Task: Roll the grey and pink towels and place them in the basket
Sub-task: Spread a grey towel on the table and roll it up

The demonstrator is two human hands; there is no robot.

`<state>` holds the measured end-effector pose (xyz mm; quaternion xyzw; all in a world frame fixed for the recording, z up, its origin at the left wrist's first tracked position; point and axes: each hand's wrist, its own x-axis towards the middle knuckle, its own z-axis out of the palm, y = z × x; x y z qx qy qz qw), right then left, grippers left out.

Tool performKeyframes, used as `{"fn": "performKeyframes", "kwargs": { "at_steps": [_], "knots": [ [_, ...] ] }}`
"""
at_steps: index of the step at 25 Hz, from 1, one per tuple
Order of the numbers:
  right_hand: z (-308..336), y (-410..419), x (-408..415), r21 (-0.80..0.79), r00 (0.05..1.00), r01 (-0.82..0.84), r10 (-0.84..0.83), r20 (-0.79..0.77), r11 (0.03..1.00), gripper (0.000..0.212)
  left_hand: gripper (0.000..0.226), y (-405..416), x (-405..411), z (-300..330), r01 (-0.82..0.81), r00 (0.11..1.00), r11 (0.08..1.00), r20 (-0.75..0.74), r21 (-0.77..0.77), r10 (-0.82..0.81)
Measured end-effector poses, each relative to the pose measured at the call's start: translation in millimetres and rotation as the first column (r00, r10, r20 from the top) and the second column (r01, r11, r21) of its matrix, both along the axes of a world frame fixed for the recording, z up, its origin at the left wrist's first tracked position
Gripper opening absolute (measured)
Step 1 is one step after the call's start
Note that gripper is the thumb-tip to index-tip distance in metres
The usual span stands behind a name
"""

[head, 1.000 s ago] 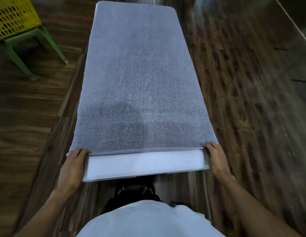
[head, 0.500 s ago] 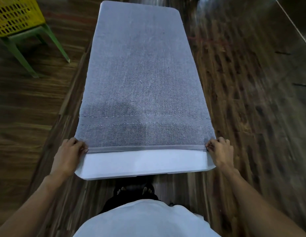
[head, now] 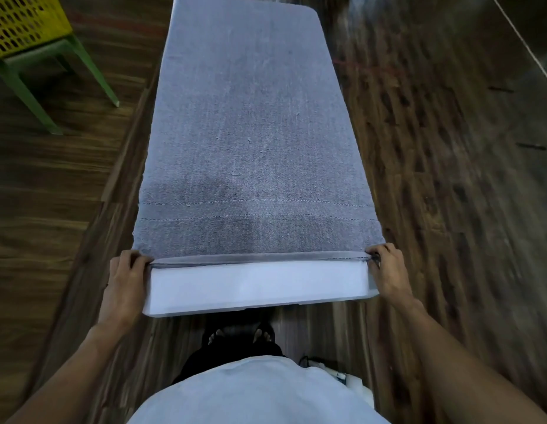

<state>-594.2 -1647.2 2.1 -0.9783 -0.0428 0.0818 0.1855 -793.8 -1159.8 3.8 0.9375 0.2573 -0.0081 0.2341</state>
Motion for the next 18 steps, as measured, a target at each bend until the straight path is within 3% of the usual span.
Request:
{"fn": "performKeyframes", "kwargs": {
  "at_steps": [4, 7, 10, 13, 16, 18],
  "knots": [
    [13.8, -9.2, -1.0, -0.031, 0.997, -0.075, 0.075, -0.018, 0.997, 0.021, 0.034, 13.0, -8.4, 2.2, 0.217, 0.975, 0.971, 0.031, 0.101, -0.221],
    [18.3, -18.2, 11.5, -0.05, 0.98, -0.156, 0.148, -0.136, 0.986, 0.018, 0.04, 30.2, 5.9, 8.2, 0.341, 0.936, 0.937, -0.118, 0.074, -0.332],
    [17.8, -14.9, 27.6, -0.053, 0.971, -0.088, 0.074, -0.228, 0.995, 0.02, 0.034, 43.8, 26.7, 13.0, 0.333, 0.917, 0.942, -0.217, -0.042, -0.334],
    [15.2, -5.9, 36.8, -0.031, 0.984, 0.071, -0.076, -0.161, 0.997, 0.021, 0.031, 49.6, 44.4, 17.1, 0.22, 0.961, 0.967, -0.14, -0.131, -0.238],
    [8.1, -0.4, 31.8, -0.159, 0.995, 0.103, -0.105, -0.001, 0.982, 0.015, 0.024, 51.0, 46.4, 16.2, 0.285, 0.959, 0.959, -0.009, -0.001, -0.285],
    [1.3, 3.7, 22.7, -0.14, 0.996, 0.089, -0.084, 0.04, 0.986, 0.015, 0.016, 42.4, 37.6, 17.0, 0.256, 0.967, 0.962, -0.005, 0.094, -0.256]
  ]
}}
